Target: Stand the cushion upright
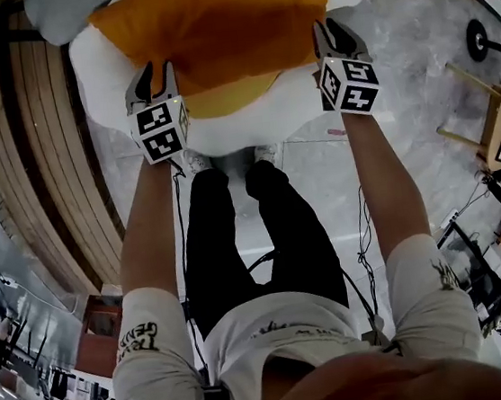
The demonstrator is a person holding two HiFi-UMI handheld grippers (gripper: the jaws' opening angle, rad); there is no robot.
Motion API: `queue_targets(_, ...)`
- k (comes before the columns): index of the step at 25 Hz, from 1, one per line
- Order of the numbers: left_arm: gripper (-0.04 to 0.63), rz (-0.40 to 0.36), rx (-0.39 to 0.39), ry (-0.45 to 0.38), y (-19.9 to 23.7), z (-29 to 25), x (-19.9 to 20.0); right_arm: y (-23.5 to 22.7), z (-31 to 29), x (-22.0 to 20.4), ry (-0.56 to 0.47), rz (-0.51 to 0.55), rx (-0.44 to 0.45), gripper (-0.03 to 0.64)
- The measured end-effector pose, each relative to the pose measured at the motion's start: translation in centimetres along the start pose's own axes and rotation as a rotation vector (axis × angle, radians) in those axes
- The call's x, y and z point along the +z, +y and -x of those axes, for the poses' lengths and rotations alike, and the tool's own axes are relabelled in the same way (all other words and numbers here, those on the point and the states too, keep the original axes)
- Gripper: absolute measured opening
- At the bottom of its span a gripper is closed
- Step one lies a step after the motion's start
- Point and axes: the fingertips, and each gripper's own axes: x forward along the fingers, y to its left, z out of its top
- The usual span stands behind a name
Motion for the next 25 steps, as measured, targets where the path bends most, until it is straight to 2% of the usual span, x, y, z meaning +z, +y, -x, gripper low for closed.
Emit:
queue_targets(1, 0.051, 0.003, 0.014, -0.010, -0.2, 1.4, 0.7, 1.0, 1.4, 0.6, -0.014, 0.001, 0.011, 0.043)
queue_targets(3, 0.026, 0.018, 0.024, -0.031, -0.8, 4.2, 2.2, 3.6, 4.0, 2.0, -0.041, -0.017, 0.066, 0.029)
queue_targets(5, 0.021, 0.046, 0.023, -0.057, -1.4, 6.9, 4.5, 6.1, 6.3, 3.9, -0.072, -0.027, 0.109, 0.029)
queue_targets(10, 0.021, 0.108, -0.005, -0.113, -3.4, 14.9, 10.8, 10.8, 14.3, 9.0, -0.124, -0.013, 0.134, 0.028)
queue_targets(14, 0.021, 0.038, -0.028, -0.159, -4.2, 21.2, 15.8, 14.7, 19.7, 13.7, -0.179, 0.020, 0.196, 0.028)
queue_targets(17, 0.021, -0.008, -0.017, -0.209, -4.7, 25.9, 18.7, 15.7, 23.7, 16.7, -0.216, -0.019, 0.185, 0.028)
queue_targets(21, 0.021, 0.038, -0.053, -0.233, -5.8, 32.4, 22.2, 16.5, 29.2, 21.8, -0.307, -0.106, 0.174, 0.028)
queue_targets(25, 0.021, 0.052, -0.066, -0.313, -6.9, 38.4, 26.5, 16.9, 34.8, 27.4, -0.420, -0.142, 0.168, 0.028)
